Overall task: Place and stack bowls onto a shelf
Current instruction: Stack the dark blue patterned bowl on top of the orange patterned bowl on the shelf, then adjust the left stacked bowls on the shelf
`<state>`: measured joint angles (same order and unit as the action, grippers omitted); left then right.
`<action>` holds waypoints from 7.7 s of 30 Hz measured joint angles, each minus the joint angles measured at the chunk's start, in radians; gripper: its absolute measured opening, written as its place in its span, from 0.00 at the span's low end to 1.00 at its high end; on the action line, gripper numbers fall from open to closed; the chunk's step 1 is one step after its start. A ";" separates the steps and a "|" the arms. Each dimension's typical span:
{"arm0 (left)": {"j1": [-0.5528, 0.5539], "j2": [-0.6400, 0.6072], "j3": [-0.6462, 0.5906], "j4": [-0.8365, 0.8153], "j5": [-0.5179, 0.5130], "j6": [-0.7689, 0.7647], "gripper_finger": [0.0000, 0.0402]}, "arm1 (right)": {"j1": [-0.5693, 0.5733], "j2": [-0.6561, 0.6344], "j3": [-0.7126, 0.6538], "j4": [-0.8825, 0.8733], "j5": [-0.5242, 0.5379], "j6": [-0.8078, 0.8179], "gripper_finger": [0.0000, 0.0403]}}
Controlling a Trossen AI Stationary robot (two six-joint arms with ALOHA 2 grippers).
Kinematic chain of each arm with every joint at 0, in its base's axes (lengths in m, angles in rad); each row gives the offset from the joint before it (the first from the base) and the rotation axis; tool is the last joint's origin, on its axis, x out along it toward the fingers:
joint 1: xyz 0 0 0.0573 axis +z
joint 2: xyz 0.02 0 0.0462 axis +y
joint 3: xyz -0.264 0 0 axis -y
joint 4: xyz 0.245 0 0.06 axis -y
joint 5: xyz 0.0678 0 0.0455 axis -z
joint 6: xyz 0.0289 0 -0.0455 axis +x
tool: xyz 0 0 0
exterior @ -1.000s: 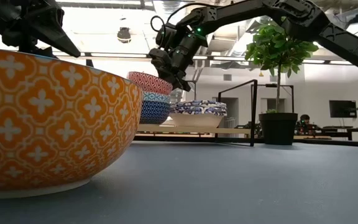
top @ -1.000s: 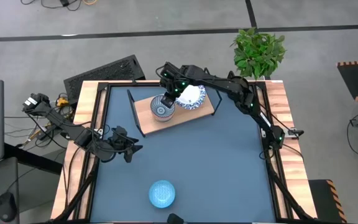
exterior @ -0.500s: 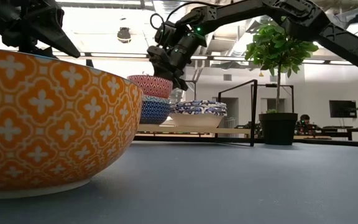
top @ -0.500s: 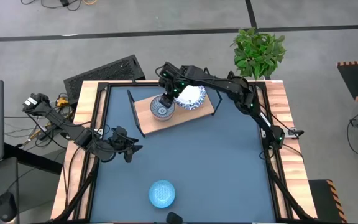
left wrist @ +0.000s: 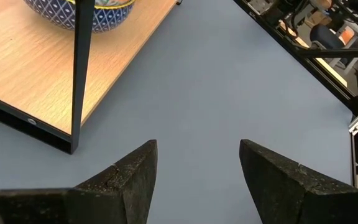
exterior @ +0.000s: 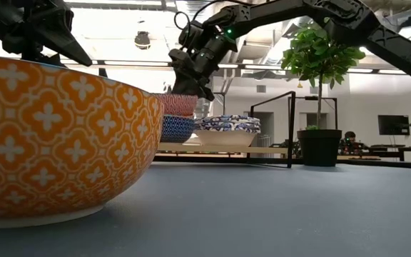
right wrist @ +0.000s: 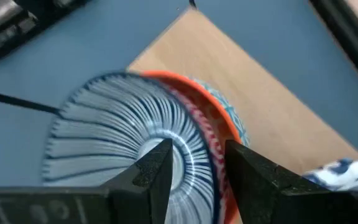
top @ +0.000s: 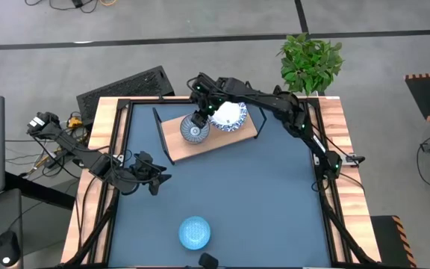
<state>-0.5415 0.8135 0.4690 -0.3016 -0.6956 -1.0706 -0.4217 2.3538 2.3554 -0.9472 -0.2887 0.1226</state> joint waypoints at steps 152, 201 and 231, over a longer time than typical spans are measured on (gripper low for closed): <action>1.136 0.363 0.465 -0.092 0.671 0.830 0.01 | 0.245 -0.416 -0.447 0.134 0.315 -0.755 0.30; 1.045 0.063 0.467 -0.091 0.633 0.769 0.27 | 0.294 -0.267 -0.286 0.100 0.496 -0.862 0.07; 1.045 0.063 0.467 -0.136 0.620 0.752 0.27 | 0.194 -0.192 -0.287 0.215 0.395 -0.909 0.07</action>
<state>0.5034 0.8768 0.9360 -0.4374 -0.0761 -0.3187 -0.2278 2.1617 2.0686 -0.7324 0.1060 -0.7867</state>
